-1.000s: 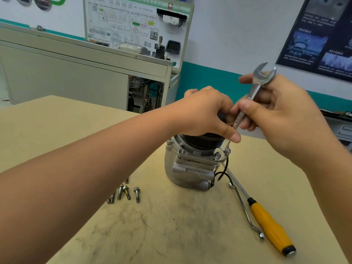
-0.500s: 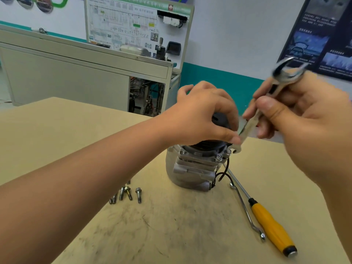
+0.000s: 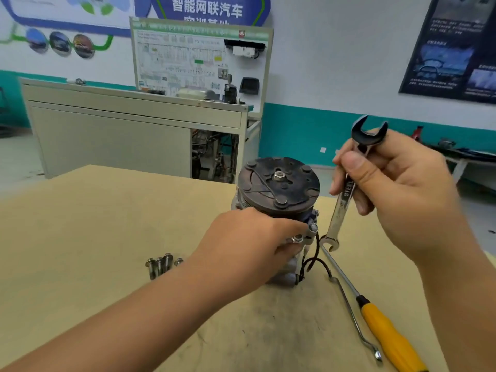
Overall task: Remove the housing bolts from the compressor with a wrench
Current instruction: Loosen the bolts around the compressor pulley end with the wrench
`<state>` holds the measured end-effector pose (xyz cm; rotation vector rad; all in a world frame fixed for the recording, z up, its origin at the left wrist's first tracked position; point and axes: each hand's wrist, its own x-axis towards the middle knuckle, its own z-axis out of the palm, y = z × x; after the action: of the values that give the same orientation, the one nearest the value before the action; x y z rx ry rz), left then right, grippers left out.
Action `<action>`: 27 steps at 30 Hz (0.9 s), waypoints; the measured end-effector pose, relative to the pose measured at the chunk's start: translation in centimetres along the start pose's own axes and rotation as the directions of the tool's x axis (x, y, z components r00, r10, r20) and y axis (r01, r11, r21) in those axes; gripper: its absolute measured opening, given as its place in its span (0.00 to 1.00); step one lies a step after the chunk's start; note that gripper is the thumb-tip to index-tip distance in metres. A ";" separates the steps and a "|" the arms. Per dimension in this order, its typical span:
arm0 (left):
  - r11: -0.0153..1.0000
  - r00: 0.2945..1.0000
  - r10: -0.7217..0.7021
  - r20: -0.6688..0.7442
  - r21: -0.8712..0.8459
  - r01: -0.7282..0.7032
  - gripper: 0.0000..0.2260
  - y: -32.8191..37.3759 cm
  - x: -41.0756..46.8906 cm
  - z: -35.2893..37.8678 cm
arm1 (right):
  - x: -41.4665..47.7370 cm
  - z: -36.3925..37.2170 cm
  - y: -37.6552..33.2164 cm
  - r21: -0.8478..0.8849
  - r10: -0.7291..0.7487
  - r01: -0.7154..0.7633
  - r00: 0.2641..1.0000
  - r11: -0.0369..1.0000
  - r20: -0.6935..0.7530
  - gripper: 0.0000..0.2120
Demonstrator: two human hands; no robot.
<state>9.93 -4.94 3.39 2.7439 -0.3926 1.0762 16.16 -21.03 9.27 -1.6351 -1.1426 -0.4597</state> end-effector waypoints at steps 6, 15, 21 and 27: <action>0.988 0.976 -0.079 0.204 0.149 0.048 0.14 0.0 1.2 1.1 | -0.2 -0.2 1.3 -0.022 -0.001 0.002 0.998 1.000 0.060 0.05; 0.929 0.998 0.041 0.047 0.367 -0.055 0.05 0.6 0.2 1.7 | -1.0 -0.9 1.3 -0.011 -0.002 0.003 0.996 1.000 0.087 0.07; 0.948 0.984 -0.017 -0.175 0.309 0.071 0.14 1.2 -1.0 3.4 | -1.0 -1.8 1.5 -0.025 0.012 -0.010 0.999 1.000 0.049 0.07; 0.932 0.868 -0.342 -0.360 -0.010 0.363 0.09 3.1 -1.1 5.3 | -1.0 -2.2 2.2 0.030 0.058 -0.060 0.998 0.998 0.037 0.08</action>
<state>11.61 -9.03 -1.04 2.4493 0.1914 1.4501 18.08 -23.44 8.19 -1.6510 -1.1199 -0.3738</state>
